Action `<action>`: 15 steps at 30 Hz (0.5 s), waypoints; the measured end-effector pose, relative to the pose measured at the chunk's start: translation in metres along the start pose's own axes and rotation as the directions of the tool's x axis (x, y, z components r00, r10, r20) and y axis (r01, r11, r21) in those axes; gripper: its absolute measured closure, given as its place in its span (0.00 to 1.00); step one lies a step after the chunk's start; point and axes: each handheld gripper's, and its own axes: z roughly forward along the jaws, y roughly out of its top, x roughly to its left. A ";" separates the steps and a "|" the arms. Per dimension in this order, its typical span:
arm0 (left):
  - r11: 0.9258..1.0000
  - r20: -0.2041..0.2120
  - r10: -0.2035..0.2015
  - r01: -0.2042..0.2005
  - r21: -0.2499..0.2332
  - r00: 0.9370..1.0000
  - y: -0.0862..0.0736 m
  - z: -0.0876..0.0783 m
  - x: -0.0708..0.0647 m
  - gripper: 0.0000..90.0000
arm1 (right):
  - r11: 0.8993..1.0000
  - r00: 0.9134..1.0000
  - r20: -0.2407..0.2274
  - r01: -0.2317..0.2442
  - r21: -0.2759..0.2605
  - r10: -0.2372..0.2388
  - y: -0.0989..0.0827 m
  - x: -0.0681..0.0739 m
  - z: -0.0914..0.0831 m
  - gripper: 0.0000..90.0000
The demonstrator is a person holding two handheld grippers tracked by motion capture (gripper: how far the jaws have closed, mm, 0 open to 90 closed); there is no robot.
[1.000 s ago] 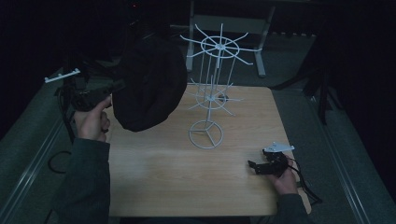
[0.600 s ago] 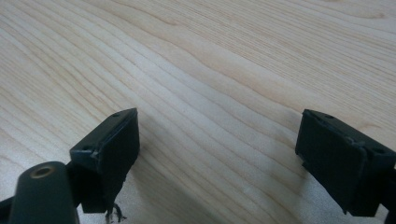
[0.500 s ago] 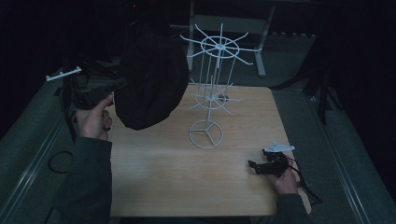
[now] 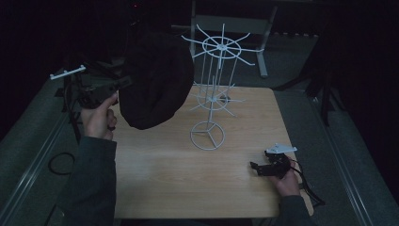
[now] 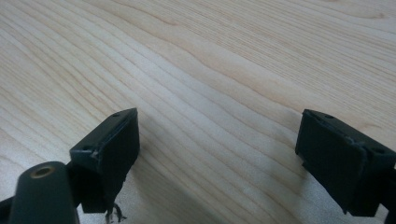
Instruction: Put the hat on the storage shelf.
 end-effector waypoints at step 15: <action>1.000 0.007 -0.002 0.002 0.007 1.000 -0.001 0.014 -0.008 0.87 | 1.000 1.000 0.000 0.000 0.000 0.000 0.000 0.000 0.000 0.15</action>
